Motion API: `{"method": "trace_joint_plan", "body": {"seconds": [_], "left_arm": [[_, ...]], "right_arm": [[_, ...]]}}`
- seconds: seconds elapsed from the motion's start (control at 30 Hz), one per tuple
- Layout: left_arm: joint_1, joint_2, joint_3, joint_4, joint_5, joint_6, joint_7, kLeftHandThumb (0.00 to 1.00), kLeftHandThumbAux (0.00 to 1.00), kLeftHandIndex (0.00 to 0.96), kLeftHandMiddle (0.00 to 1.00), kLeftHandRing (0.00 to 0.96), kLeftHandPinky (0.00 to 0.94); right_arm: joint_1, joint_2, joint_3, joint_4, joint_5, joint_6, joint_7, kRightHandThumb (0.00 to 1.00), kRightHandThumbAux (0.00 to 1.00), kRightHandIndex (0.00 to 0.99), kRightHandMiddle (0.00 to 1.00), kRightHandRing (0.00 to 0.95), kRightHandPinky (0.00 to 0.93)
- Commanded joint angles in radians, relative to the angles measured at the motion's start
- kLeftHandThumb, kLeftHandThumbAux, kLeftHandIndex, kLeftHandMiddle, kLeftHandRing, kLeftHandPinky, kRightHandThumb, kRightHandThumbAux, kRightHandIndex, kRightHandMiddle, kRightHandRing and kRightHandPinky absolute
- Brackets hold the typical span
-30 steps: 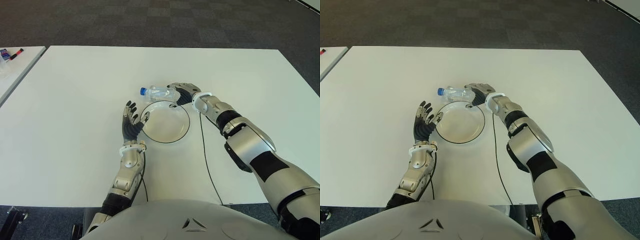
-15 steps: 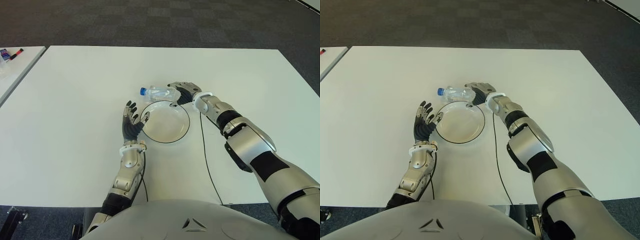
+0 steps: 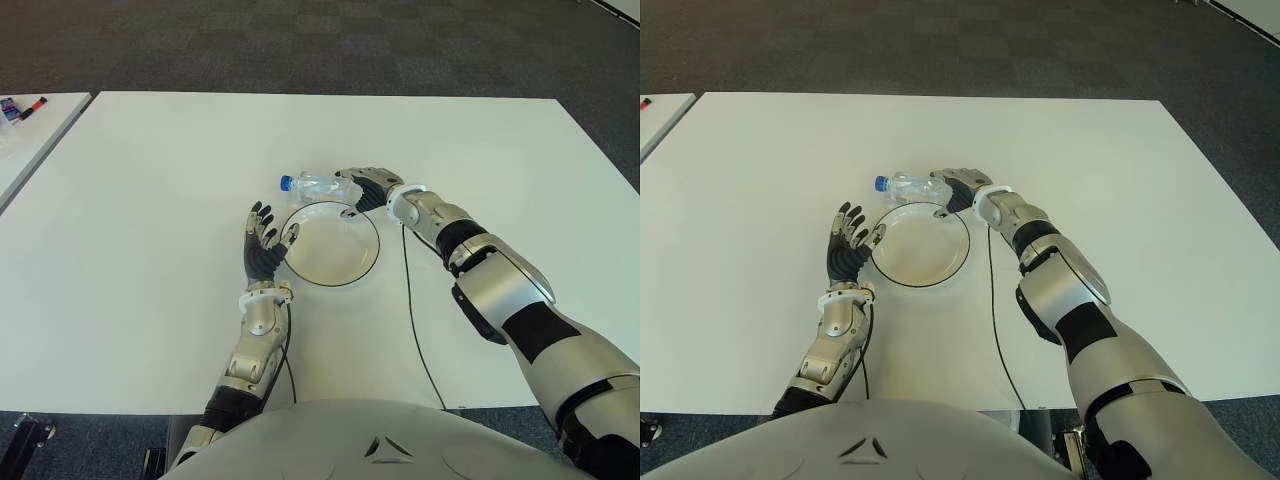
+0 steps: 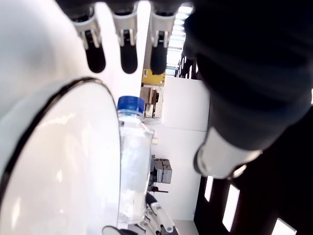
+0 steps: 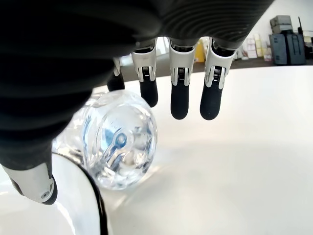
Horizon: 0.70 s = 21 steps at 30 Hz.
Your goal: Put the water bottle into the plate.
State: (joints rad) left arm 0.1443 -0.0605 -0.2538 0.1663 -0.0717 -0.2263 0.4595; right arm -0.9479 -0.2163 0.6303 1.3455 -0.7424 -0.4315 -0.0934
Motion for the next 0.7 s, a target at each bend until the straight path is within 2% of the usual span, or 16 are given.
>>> {"method": "trace_joint_plan", "body": {"seconds": [0.03, 0.3, 0.7], "left_arm": [[-0.023, -0.157, 0.007, 0.014, -0.007, 0.003, 0.024, 0.233, 0.808, 0.084, 0.145, 0.141, 0.175], [-0.022, -0.157, 0.007, 0.010, -0.009, 0.005, 0.026, 0.249, 0.804, 0.079, 0.147, 0.144, 0.177], [-0.023, -0.159, 0.006, 0.009, -0.007, 0.007, 0.029, 0.246, 0.810, 0.081, 0.147, 0.143, 0.176]], "right_arm": [[0.008, -0.016, 0.023, 0.006, -0.023, -0.038, 0.056, 0.478, 0.582, 0.029, 0.137, 0.181, 0.261], [0.011, -0.022, 0.047, 0.007, -0.039, -0.034, 0.050, 0.442, 0.556, 0.034, 0.138, 0.207, 0.323], [0.016, -0.037, 0.069, -0.001, -0.042, -0.071, 0.010, 0.409, 0.540, 0.038, 0.139, 0.223, 0.345]]}}
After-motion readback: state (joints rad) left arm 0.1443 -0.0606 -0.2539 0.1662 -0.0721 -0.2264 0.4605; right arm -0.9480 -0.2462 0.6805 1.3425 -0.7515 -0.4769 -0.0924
